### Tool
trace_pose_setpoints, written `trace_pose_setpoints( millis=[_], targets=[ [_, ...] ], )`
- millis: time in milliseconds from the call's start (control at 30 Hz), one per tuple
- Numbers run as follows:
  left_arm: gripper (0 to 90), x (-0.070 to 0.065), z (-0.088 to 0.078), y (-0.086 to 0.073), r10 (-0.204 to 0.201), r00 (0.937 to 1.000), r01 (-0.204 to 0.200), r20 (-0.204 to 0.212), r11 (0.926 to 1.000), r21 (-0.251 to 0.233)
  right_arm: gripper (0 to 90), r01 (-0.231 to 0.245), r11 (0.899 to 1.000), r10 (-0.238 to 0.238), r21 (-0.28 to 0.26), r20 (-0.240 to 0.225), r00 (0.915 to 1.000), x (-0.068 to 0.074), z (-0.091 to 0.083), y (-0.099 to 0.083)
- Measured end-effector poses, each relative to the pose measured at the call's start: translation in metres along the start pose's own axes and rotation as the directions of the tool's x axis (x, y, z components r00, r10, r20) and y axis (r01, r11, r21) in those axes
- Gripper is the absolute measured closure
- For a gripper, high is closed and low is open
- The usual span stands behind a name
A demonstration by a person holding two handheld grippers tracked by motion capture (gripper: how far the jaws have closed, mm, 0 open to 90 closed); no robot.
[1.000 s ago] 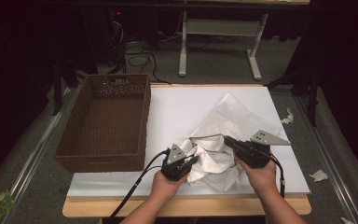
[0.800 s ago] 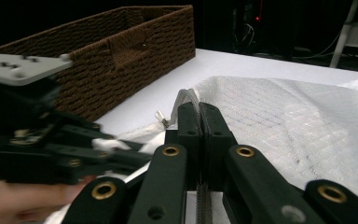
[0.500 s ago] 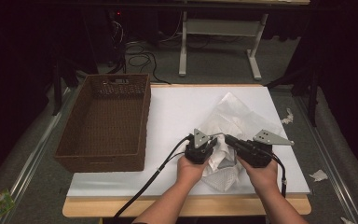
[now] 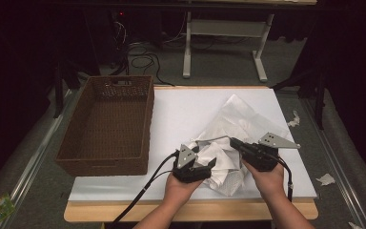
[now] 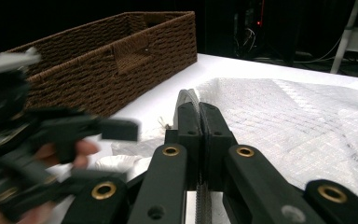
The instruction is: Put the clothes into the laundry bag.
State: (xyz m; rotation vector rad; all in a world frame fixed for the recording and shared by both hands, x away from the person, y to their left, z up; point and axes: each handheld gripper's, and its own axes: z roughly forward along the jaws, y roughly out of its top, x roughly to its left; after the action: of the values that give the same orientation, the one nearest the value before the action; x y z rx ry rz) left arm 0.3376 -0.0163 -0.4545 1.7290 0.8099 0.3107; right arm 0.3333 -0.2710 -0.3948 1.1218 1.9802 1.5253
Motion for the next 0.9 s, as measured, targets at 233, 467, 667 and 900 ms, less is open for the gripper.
trace_pose_setpoints(
  millis=[233, 467, 667, 900],
  targets=[
    [23.2, 0.004, 0.004, -0.024, -0.036, 0.9994, 0.035, 0.001, 0.9822, 0.184, 89.4, 0.003, 1.0, -0.003, 0.007, -0.001, 1.0, 0.002, 0.002, -0.001],
    [49.0, 0.008, 0.024, -0.022, -0.067, 0.9975, 0.071, -0.026, 0.9443, 0.321, 89.3, -0.003, 1.0, 0.003, 0.007, 0.002, 1.0, 0.0, 0.001, -0.001],
    [76.2, -0.003, 0.024, -0.024, 0.042, 0.999, -0.034, -0.017, 0.9414, 0.336, 89.3, -0.001, 1.0, 0.001, 0.007, 0.0, 1.0, 0.0, 0.002, -0.002],
    [84.3, -0.004, 0.012, -0.024, 0.086, 0.9962, -0.08, -0.014, 0.9695, 0.232, 89.3, -0.003, 1.0, 0.003, 0.003, 0.002, 1.0, 0.0, 0.001, -0.001]
  ],
)
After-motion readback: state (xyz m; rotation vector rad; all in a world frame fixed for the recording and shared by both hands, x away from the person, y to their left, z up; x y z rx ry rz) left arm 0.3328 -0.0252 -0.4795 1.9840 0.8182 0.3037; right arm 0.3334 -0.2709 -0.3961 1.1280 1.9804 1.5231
